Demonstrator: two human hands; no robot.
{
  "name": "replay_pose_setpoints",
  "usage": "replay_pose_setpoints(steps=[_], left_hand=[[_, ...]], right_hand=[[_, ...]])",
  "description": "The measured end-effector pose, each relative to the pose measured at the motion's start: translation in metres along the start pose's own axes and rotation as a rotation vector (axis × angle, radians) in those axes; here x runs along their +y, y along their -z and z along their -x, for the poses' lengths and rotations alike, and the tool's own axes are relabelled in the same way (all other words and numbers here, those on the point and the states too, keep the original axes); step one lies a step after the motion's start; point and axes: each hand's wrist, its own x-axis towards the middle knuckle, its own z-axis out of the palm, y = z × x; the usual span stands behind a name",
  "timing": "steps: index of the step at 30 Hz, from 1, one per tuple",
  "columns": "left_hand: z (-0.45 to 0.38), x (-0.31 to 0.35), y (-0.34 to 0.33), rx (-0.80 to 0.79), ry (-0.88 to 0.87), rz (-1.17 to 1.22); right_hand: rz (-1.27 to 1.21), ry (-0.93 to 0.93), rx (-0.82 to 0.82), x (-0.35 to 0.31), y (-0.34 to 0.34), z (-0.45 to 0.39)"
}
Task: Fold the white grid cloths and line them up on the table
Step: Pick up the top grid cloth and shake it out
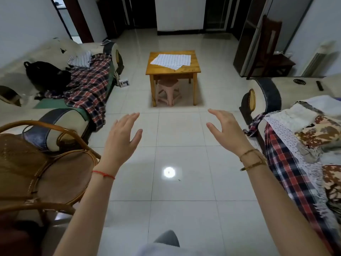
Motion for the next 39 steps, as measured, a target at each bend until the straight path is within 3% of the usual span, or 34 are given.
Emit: replay_pose_setpoints(steps=[15, 27, 39], left_hand=[[-0.089, -0.035, -0.059, -0.037, 0.084, -0.013], [-0.307, -0.117, -0.106, -0.051, 0.053, 0.027], [-0.482, -0.182, -0.167, -0.148, 0.056, 0.015]], right_hand=[[0.001, -0.044, -0.072, 0.057, -0.044, -0.093], [-0.02, -0.087, -0.065, 0.097, -0.086, -0.319], [-0.033, -0.156, -0.099, 0.16, -0.136, -0.48]])
